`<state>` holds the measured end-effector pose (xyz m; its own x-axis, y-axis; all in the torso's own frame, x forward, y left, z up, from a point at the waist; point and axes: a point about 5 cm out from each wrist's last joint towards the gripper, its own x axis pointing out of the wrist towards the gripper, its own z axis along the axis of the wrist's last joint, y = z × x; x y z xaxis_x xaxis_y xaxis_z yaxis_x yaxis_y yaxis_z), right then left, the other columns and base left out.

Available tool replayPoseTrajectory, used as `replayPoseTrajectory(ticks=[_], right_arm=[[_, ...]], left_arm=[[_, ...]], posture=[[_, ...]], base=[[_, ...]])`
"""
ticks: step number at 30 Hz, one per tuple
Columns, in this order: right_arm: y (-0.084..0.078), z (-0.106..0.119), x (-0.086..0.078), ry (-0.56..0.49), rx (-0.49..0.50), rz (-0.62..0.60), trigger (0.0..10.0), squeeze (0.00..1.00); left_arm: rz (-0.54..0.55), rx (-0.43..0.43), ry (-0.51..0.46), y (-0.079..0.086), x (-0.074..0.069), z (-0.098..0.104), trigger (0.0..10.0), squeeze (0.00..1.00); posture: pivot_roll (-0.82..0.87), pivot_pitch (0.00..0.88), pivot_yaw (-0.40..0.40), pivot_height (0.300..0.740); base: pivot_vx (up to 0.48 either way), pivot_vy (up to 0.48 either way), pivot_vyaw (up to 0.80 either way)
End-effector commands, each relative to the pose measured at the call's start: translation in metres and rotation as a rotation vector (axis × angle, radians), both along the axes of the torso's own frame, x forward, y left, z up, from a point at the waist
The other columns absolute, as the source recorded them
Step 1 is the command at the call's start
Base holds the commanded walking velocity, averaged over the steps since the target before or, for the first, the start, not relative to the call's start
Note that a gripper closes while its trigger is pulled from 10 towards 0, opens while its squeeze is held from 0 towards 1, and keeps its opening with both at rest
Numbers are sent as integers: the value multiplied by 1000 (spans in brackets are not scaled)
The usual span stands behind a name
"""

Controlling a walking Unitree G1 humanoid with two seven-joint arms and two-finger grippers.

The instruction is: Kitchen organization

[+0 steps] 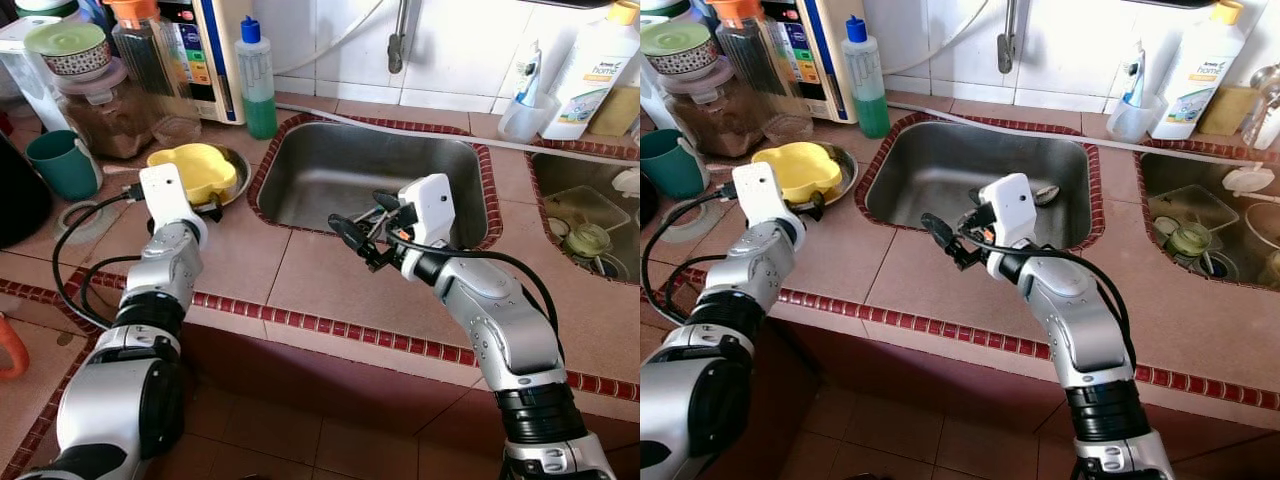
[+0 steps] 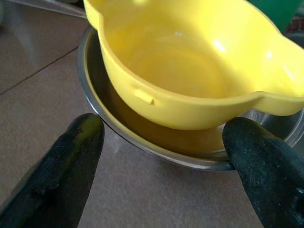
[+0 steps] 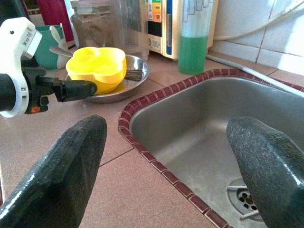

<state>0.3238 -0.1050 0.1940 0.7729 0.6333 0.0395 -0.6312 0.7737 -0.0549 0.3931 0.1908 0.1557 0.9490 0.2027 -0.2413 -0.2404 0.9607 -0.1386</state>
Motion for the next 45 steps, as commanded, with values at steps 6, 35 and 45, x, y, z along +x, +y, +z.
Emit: replayPoseTrajectory(ticks=[6,35,45], right_arm=[[1,4,2,-22,-12,9,10000,90],[-3,3,6,-34,-18,-1,10000,86],[-3,2,7,-34,-19,-4,10000,90]], left_arm=[[13,4,50,-8,-10,-10,10000,0],[191,64,70,17,-46,-5,10000,0],[211,73,68,22,-47,-3,10000,0]], posture=[[-21,89,64,740],[-6,81,64,740],[-6,82,63,740]], base=[[0,0,0],[0,0,0],[0,0,0]])
